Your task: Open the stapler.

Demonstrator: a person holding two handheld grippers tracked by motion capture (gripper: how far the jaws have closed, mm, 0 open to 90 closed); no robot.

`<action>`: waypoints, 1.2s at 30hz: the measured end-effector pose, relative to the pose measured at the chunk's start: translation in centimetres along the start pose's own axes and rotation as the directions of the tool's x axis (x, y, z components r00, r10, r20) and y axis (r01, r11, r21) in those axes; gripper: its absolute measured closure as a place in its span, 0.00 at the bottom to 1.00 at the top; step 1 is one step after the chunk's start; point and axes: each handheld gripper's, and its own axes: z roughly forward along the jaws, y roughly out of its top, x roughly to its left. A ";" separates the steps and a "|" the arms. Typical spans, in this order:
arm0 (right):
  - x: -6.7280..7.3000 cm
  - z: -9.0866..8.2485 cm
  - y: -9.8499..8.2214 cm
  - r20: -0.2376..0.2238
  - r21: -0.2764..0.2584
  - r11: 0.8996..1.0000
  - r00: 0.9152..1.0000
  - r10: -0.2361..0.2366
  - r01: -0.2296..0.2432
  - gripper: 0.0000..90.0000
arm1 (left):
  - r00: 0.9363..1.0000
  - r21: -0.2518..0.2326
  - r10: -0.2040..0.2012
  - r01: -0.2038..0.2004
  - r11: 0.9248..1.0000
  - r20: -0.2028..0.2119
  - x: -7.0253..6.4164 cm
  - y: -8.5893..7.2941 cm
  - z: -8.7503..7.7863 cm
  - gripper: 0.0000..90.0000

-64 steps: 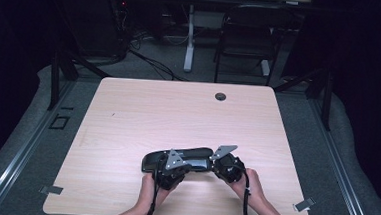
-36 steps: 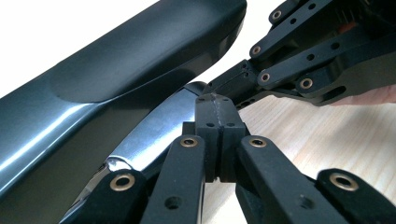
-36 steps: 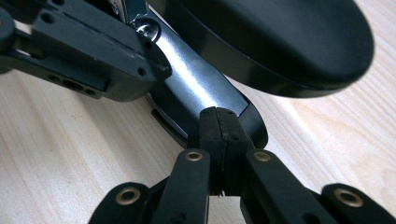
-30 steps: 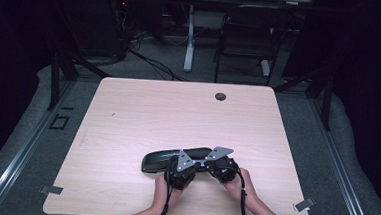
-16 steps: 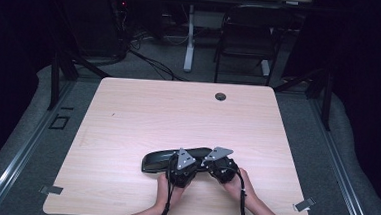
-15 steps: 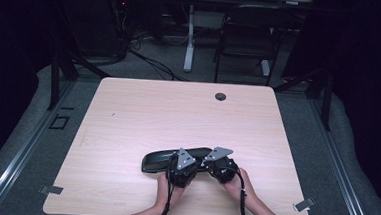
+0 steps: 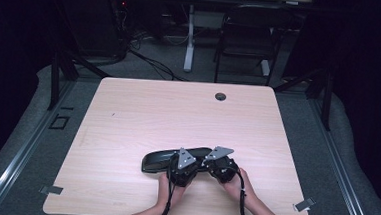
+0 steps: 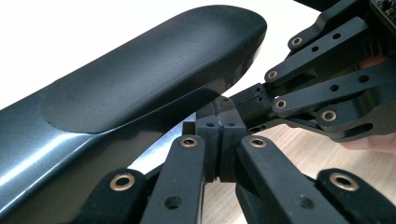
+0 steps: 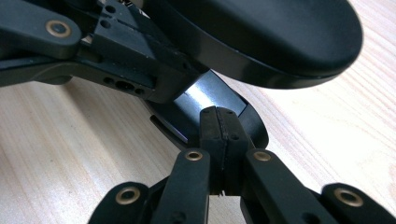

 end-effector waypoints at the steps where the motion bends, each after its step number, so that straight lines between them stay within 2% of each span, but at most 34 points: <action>1: -0.1 0.0 0.0 -0.005 0.003 1.000 1.000 0.000 0.000 1.00 | 1.000 0.000 0.003 -0.003 1.000 -0.001 -0.1 0.0 0.1 1.00; 4: -0.3 0.2 0.1 -0.022 -0.005 1.000 1.000 0.016 -0.016 1.00 | 1.000 0.000 -0.003 0.003 1.000 0.001 -0.2 0.1 0.2 1.00; 5: -0.1 0.3 0.3 -0.008 -0.003 1.000 1.000 0.005 -0.005 1.00 | 1.000 0.006 -0.006 0.006 1.000 -0.005 -0.1 0.1 0.2 1.00; 8: 0.2 0.6 0.7 -0.009 -0.007 1.000 1.000 -0.003 0.003 1.00 | 1.000 0.002 -0.016 0.016 1.000 0.000 0.0 0.1 0.3 1.00; 11: 0.4 0.7 0.9 0.001 0.007 1.000 1.000 -0.009 0.009 1.00 | 1.000 0.001 -0.013 0.013 1.000 -0.015 0.0 0.1 0.2 1.00; 12: 0.4 0.7 0.9 0.001 0.004 1.000 1.000 -0.008 0.008 1.00 | 1.000 0.001 -0.018 0.018 1.000 0.000 0.1 0.1 0.2 1.00; 14: 0.3 0.7 0.8 -0.010 -0.006 1.000 1.000 0.011 -0.011 1.00 | 1.000 0.002 -0.019 0.019 1.000 -0.014 0.0 0.1 0.2 1.00; 16: 0.2 0.7 0.7 -0.013 -0.010 1.000 1.000 0.025 -0.025 1.00 | 1.000 0.000 -0.017 0.017 1.000 -0.003 0.1 0.2 0.2 1.00; 20: 0.3 0.7 0.6 -0.013 -0.018 0.999 0.999 0.038 -0.038 1.00 | 1.000 -0.001 -0.022 0.022 1.000 -0.006 0.0 0.1 0.1 1.00; 22: 0.1 0.7 0.5 -0.026 -0.023 0.998 0.998 0.059 -0.060 1.00 | 1.000 -0.005 -0.011 0.011 1.000 -0.008 -0.1 0.1 0.1 1.00; 29: 0.1 0.6 0.4 -0.025 -0.020 0.998 0.998 0.065 -0.065 1.00 | 1.000 -0.020 0.005 -0.005 1.000 -0.009 -0.2 0.0 0.1 1.00; 31: 0.1 0.6 0.4 -0.027 -0.020 0.998 0.997 0.066 -0.067 1.00 | 1.000 -0.012 -0.008 0.008 1.000 -0.015 -0.1 0.0 0.3 1.00; 32: 0.1 0.6 0.4 -0.027 -0.021 0.997 0.997 0.068 -0.068 1.00 | 0.999 -0.013 -0.010 0.009 1.000 -0.031 -0.1 0.0 0.3 1.00; 36: 0.1 0.6 0.4 -0.026 -0.018 0.997 0.997 0.069 -0.070 1.00 | 1.000 -0.011 -0.010 0.010 1.000 -0.023 0.0 -0.1 0.3 1.00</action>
